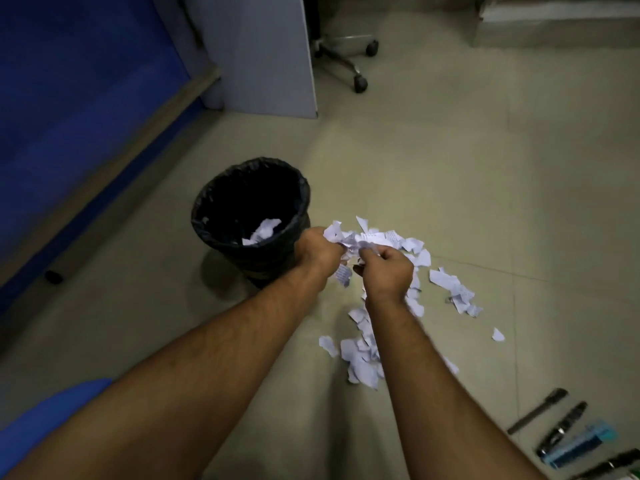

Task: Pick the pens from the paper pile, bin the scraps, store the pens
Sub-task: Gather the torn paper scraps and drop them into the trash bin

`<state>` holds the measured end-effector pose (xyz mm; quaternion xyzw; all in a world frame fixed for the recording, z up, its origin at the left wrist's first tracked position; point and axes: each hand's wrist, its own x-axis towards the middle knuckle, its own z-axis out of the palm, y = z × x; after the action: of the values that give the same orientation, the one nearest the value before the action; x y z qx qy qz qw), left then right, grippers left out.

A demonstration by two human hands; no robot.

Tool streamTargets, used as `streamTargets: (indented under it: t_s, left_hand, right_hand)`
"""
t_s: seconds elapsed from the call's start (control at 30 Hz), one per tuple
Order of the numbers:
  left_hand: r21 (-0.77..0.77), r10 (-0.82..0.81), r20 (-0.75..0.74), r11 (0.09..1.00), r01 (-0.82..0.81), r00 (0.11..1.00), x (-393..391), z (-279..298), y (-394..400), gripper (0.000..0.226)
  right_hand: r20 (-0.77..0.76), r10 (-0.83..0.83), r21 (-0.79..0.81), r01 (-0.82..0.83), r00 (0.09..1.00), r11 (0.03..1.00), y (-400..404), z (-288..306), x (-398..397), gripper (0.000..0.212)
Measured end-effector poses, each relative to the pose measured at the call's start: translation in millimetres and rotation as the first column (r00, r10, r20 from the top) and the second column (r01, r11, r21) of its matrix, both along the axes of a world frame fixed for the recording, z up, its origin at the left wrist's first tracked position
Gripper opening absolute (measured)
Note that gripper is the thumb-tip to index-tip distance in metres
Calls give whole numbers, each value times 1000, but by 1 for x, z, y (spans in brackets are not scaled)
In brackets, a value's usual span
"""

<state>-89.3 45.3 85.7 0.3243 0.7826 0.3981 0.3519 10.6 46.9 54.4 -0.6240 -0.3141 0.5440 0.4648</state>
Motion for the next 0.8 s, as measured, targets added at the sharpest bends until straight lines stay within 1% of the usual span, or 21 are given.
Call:
streamTargets:
  t_s: [0.03,0.07,0.13,0.17,0.23,0.3,0.37,0.43,0.53,0.57,0.67,0.73,0.8]
  left_hand:
    - [22,-4,6,1000,4,1000,-9,10,4,23]
    - [36,4,21,999,-5,1000,-21,19,10,22]
    - [64,5,41,998,-7,999,-41,42,17,13]
    - [65,7,17,998,-8,1000,-55,59,18,15]
    - [76,30,-76,997,-24,997,-86,78,22,16]
    - [95,73,-135,994,-61,988,-112,78,25,16]
    - [74,130,-115,990,-122,985,-135,70,24,14]
    - [40,183,-73,983,-180,980,-151,54,22,16]
    - [12,188,-142,982,-189,972,-161,43,19,13]
    - [5,179,-144,984,-180,973,-161,42,18,17]
    - [-25,145,-126,988,-150,981,-165,40,18,42]
    - [-38,162,-139,985,-168,977,-166,43,20,50]
    - [-24,173,-131,984,-178,976,-169,44,23,46]
  right_hand:
    - [-7,-7,23,7,1000,1000,3,10,-9,14]
    - [-3,-6,49,6,1000,999,7,22,-20,15]
    - [27,6,109,-8,1000,994,14,40,-39,11]
    - [40,22,141,-27,999,990,17,51,-53,9]
    - [94,51,181,-67,994,981,23,65,-80,8]
    - [175,97,184,-129,980,974,26,72,-99,9]
    - [251,146,156,-189,957,969,25,73,-119,10]
    - [335,198,119,-249,921,961,21,69,-135,11]
    - [461,289,98,-372,839,923,18,66,-148,12]
    - [506,304,99,-405,807,909,18,66,-151,13]
    - [624,358,82,-514,694,854,20,71,-160,20]
    - [654,390,48,-550,648,834,24,75,-163,32]
    - [640,412,30,-557,649,830,27,76,-164,41]
